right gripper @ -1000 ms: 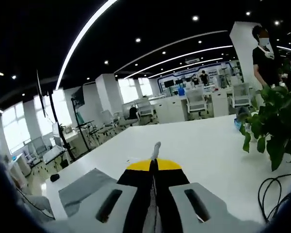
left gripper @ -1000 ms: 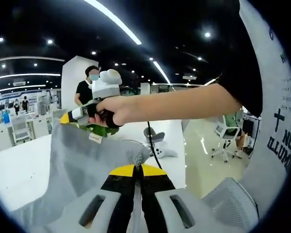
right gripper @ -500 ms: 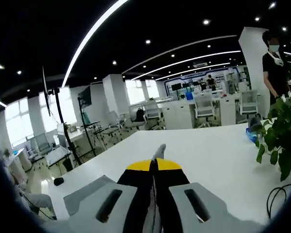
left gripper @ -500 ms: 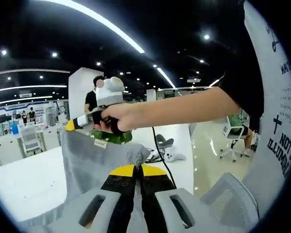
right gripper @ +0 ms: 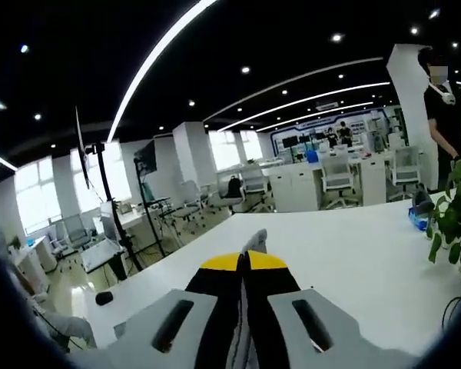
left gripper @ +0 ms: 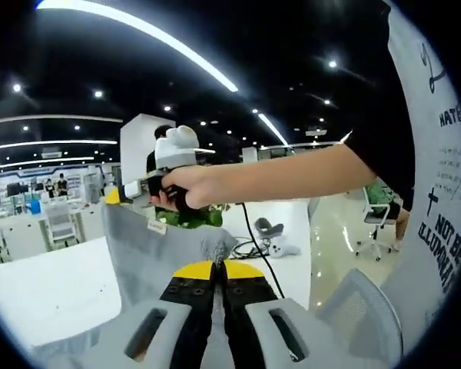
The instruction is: Fold the towel on the table until its edges align and the towel forms a compact rectangular stack.
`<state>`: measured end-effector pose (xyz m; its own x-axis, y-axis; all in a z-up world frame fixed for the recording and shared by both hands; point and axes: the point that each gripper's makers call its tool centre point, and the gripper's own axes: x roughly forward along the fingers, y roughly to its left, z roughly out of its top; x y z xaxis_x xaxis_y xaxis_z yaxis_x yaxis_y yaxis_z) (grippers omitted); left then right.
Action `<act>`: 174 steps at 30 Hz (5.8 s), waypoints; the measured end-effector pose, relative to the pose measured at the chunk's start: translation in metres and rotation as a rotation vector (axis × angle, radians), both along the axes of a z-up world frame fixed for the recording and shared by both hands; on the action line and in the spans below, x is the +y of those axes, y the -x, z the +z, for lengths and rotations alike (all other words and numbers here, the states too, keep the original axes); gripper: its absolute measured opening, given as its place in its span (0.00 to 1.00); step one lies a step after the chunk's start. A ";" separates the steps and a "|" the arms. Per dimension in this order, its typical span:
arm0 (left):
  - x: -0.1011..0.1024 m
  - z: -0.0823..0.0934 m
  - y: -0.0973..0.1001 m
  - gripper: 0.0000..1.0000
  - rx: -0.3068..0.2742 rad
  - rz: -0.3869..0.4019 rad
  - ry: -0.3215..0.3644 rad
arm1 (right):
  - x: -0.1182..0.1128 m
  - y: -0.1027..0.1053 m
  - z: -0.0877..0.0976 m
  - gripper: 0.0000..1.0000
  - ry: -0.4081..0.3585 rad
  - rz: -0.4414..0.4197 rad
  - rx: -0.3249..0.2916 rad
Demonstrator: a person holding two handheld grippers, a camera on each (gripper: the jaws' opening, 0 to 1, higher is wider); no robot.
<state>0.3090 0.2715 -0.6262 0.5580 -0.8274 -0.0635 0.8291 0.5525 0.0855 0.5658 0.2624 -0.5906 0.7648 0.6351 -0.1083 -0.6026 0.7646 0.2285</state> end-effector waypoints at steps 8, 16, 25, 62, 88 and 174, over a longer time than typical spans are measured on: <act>0.043 0.009 -0.007 0.03 -0.011 0.095 0.031 | 0.033 -0.001 0.004 0.00 -0.014 0.026 0.001; 0.083 0.002 -0.007 0.03 0.008 0.187 0.043 | 0.071 0.003 -0.004 0.00 -0.022 0.070 0.020; 0.117 -0.010 -0.002 0.03 0.040 0.274 0.063 | 0.121 0.005 -0.015 0.00 0.001 0.135 0.034; 0.244 -0.107 0.011 0.03 0.241 0.606 0.083 | 0.237 -0.004 -0.114 0.00 0.091 0.213 0.197; 0.324 -0.183 0.019 0.03 0.402 0.860 0.182 | 0.335 -0.014 -0.208 0.00 0.244 0.205 0.247; 0.153 -0.213 0.002 0.51 0.504 0.467 -0.124 | 0.141 0.009 -0.237 0.18 0.450 0.180 0.268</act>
<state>0.3068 0.4245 -0.8397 0.7317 -0.4776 -0.4863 0.4619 0.8721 -0.1615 0.5565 0.4036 -0.8279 0.5566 0.5994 -0.5753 -0.6987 0.7123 0.0663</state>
